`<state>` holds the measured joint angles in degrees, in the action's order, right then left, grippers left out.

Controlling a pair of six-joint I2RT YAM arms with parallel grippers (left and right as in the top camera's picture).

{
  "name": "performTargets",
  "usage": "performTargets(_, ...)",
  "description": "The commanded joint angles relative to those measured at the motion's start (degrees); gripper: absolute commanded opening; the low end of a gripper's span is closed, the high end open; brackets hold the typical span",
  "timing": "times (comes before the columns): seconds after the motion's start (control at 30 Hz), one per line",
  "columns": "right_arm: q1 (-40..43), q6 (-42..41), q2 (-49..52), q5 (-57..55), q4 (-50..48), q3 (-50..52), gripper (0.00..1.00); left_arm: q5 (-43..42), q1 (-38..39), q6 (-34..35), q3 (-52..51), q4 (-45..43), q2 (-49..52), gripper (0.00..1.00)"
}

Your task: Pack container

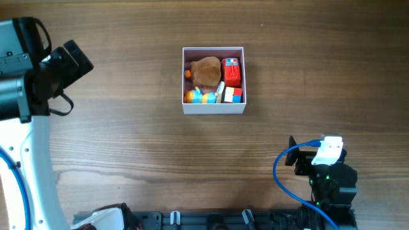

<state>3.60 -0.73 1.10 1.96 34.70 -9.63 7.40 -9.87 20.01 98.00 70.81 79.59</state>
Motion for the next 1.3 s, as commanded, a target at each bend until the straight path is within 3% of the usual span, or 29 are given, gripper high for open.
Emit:
performTargets(0.0, 0.2, 0.6, -0.9, 0.9, 0.0, 0.6, 1.0, 2.7, 2.1, -0.3, 0.6, 0.2, -0.4, 1.0)
performTargets(0.13, 0.2, 0.6, -0.9, 0.9, 0.0, 0.6, 1.0, 10.2, 8.4, -0.3, 0.5, -1.8, -3.4, 1.0)
performTargets(0.23, 0.2, 0.6, -0.9, 0.9, 0.0, 0.6, 1.0, 15.0, 12.7, -0.3, -1.6, -8.3, -8.1, 1.0)
performTargets(0.33, 0.2, 0.6, -0.9, 0.9, 0.0, 0.6, 1.0, 15.2, 13.6, -0.2, -8.6, -16.2, -15.5, 1.0)
performTargets(0.6, 0.2, 0.6, -0.9, 0.9, 0.0, 0.6, 1.0, 15.1, 13.5, 0.0, -22.2, -21.2, -21.4, 1.0)
performTargets(0.93, 0.2, 0.6, -0.9, 0.9, 0.0, 0.6, 1.0, 10.4, 13.5, 0.2, -61.1, -49.7, -41.6, 1.0)
performTargets(1.27, 0.2, 0.6, -0.9, 0.9, 0.0, 0.6, 1.0, 12.2, 14.6, 0.1, -82.4, -52.6, -68.6, 1.0)
